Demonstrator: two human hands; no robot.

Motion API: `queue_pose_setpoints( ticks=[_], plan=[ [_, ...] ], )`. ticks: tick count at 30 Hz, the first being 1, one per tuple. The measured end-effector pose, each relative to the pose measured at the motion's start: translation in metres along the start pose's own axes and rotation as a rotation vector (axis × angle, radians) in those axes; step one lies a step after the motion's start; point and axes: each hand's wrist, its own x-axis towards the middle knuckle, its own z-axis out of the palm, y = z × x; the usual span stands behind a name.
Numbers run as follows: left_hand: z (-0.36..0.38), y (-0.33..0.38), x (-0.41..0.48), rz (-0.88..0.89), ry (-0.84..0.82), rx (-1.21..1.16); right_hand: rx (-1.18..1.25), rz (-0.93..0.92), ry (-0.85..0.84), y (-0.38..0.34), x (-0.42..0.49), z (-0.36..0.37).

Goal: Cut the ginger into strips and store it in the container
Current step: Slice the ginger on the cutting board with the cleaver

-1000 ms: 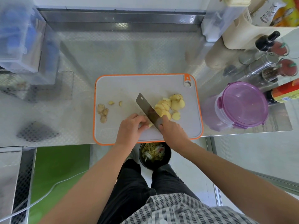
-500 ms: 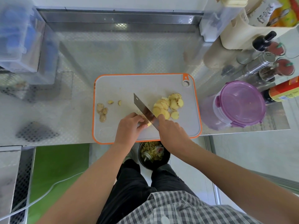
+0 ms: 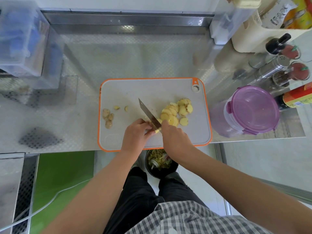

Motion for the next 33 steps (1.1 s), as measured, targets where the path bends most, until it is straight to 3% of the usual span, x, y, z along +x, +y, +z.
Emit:
queue_pose_setpoints(
  ticks=[6,14,33],
  plan=[
    [-0.001,0.0,0.0,0.012,-0.004,-0.004,-0.037,0.016,-0.035,0.008,-0.012,0.001],
    [-0.001,-0.001,0.001,0.018,-0.014,-0.051,0.087,0.032,-0.036,0.0,0.024,0.011],
    [-0.002,0.001,-0.001,0.009,-0.005,-0.05,-0.062,-0.01,-0.038,0.014,-0.001,0.023]
  ],
)
